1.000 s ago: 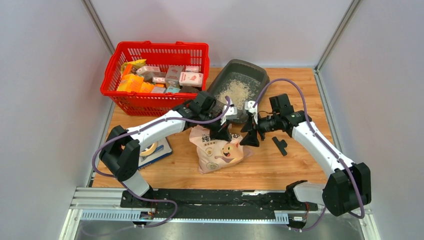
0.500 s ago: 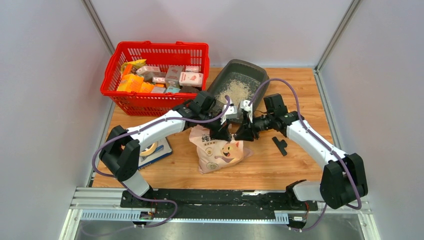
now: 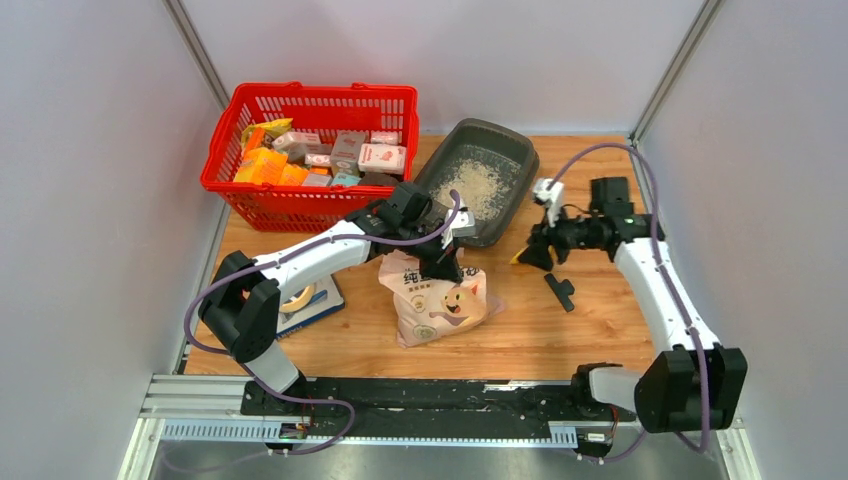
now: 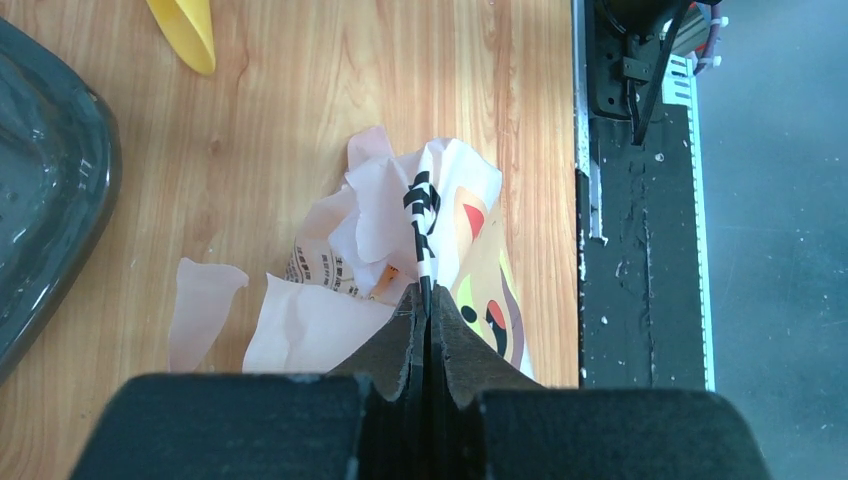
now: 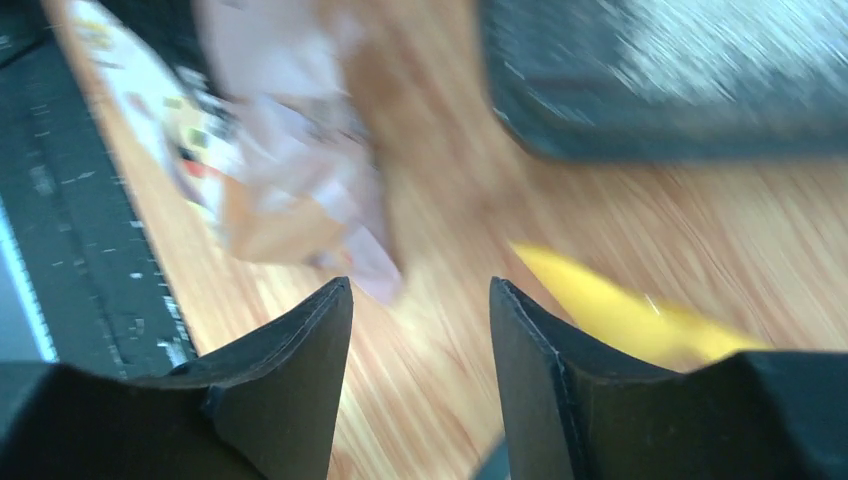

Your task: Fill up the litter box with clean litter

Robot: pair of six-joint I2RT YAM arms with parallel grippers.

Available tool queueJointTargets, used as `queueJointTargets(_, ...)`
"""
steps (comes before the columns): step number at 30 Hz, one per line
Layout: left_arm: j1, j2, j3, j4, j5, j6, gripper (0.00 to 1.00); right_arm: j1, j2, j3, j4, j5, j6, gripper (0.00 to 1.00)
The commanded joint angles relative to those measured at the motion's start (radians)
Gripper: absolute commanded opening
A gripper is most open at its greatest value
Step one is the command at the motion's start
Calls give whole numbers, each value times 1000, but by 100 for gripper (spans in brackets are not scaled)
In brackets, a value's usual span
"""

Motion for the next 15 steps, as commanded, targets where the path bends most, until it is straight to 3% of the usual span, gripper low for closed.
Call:
queueJointTargets(1, -4, -27, 18, 28, 25, -32, 0, -242, -11, 33, -250, 159, -85, 54)
queueJointTargets(5, -2, -23, 18, 30, 25, -37, 0, -370, 71, 10, -325, 258, -14, 54)
queueJointTargets(15, -5, -30, 11, 38, 14, -41, 0, -396, 245, -48, -215, 403, 35, 48)
